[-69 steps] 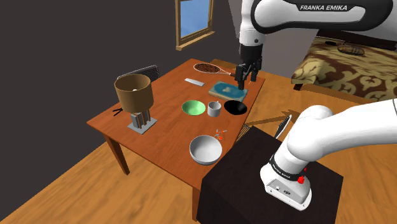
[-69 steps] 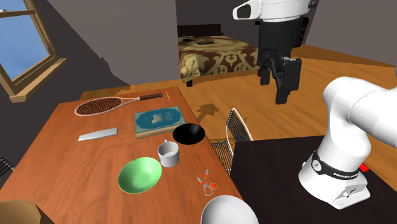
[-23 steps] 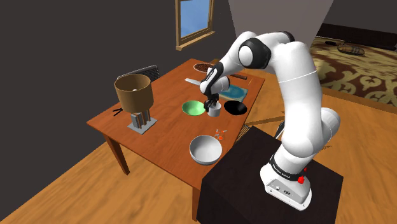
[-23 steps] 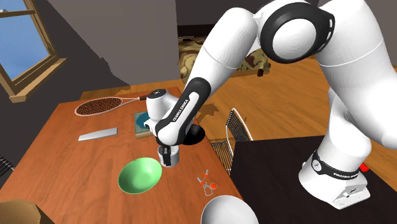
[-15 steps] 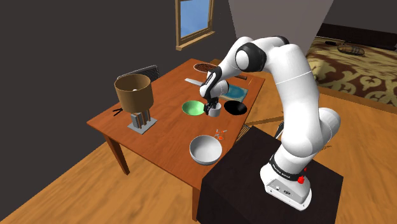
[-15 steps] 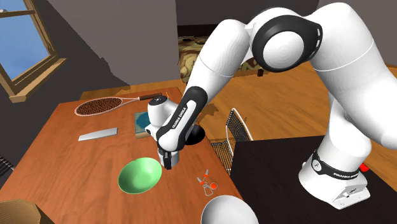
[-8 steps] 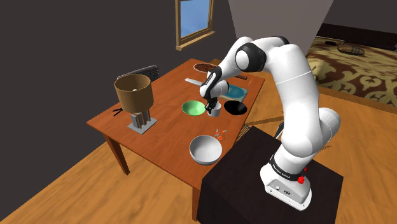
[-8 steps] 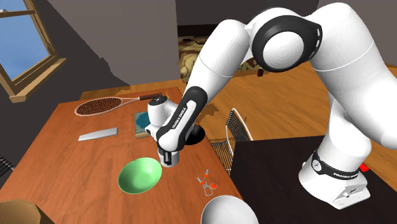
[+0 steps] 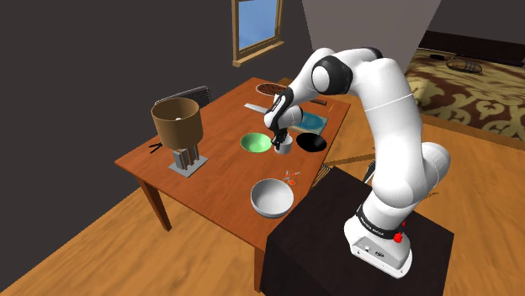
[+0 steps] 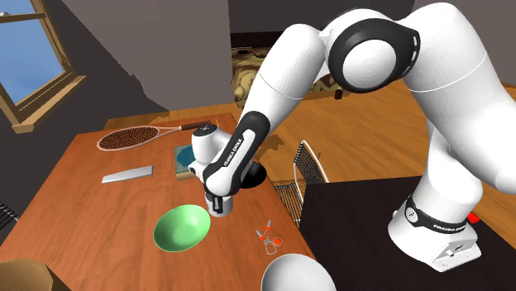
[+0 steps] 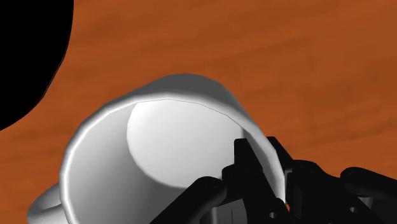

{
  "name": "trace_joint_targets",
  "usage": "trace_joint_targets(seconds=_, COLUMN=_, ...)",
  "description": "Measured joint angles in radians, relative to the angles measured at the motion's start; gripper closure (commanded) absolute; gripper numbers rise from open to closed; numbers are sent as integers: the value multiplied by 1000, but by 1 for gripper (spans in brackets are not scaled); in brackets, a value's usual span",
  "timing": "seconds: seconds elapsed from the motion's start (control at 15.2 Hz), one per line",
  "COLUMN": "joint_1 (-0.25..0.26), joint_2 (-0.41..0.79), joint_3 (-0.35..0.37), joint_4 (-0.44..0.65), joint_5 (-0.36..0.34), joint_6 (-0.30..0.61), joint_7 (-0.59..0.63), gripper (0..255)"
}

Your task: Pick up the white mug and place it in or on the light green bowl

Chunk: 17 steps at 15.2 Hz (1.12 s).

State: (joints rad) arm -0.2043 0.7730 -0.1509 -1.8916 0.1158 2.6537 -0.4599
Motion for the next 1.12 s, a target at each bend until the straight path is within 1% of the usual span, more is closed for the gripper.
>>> trace_joint_targets(seconds=1.12, joint_1=26, joint_2=-193, joint_3=-34, joint_4=-58, joint_5=-30, joint_6=-135, joint_7=12, gripper=255)
